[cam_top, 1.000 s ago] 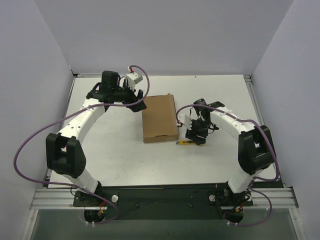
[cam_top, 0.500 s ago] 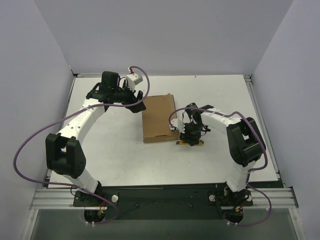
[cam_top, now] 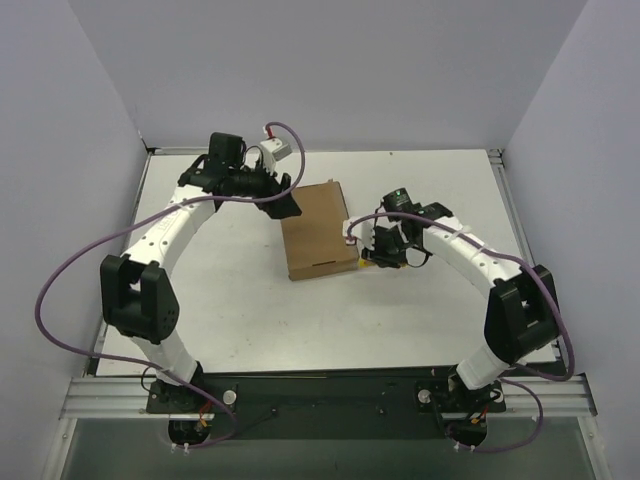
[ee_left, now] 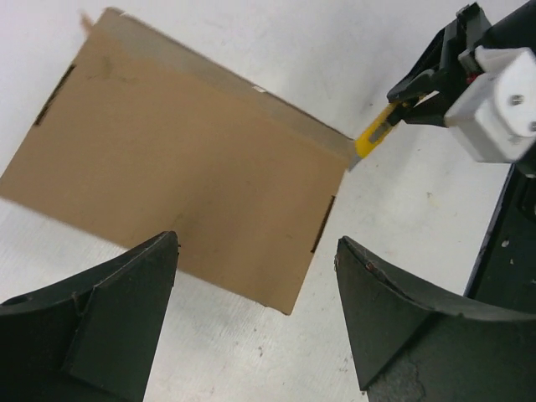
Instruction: Unpack the express box
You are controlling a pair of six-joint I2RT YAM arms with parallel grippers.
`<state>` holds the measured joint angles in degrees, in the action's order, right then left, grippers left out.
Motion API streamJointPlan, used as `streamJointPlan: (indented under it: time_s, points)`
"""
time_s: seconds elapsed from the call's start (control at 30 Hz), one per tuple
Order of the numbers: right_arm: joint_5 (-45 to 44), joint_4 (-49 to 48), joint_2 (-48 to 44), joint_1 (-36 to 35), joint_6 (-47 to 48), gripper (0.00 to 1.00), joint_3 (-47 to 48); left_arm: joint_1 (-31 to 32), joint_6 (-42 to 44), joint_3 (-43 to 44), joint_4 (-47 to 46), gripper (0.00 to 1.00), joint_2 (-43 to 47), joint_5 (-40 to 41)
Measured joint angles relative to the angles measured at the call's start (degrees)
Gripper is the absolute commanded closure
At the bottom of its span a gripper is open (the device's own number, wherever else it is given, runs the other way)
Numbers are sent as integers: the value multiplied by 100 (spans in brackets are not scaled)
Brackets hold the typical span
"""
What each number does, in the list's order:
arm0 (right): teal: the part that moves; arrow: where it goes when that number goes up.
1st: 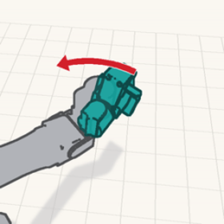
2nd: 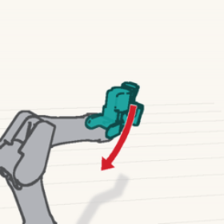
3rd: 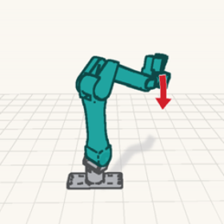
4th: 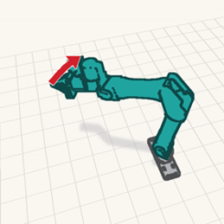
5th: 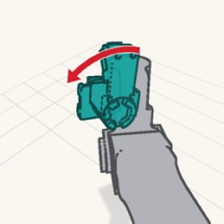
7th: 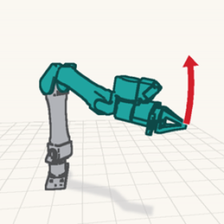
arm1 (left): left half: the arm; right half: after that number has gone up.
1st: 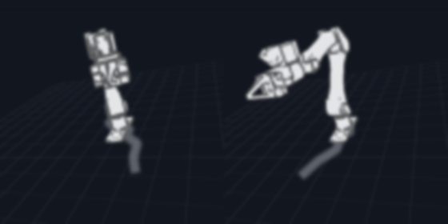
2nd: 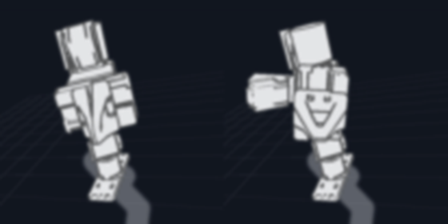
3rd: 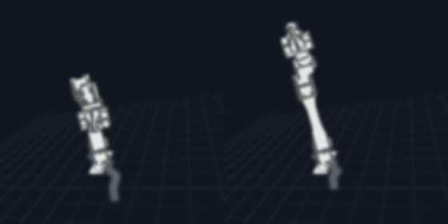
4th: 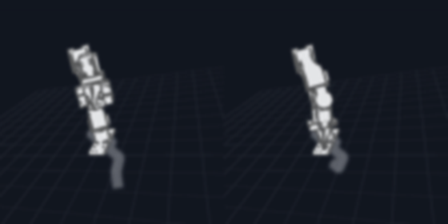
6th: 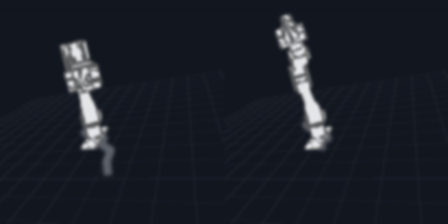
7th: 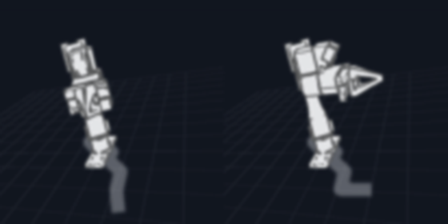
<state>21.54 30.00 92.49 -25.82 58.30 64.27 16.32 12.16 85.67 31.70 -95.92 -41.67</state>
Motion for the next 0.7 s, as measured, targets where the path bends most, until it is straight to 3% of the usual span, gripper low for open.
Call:
streamJointPlan:
  time_s: [0.17,0.33,0.7]
  points:
    - [146,7,-282,-39,-2,98,1078,188,-122,938,55,15,-743,-549]
    - [216,-63,90,-149,-190,100,2149,398,-332,1685,68,15,-1349,-986]
    - [372,-138,393,-470,-151,100,2356,442,-1458,1718,-573,21,-1576,-1698]
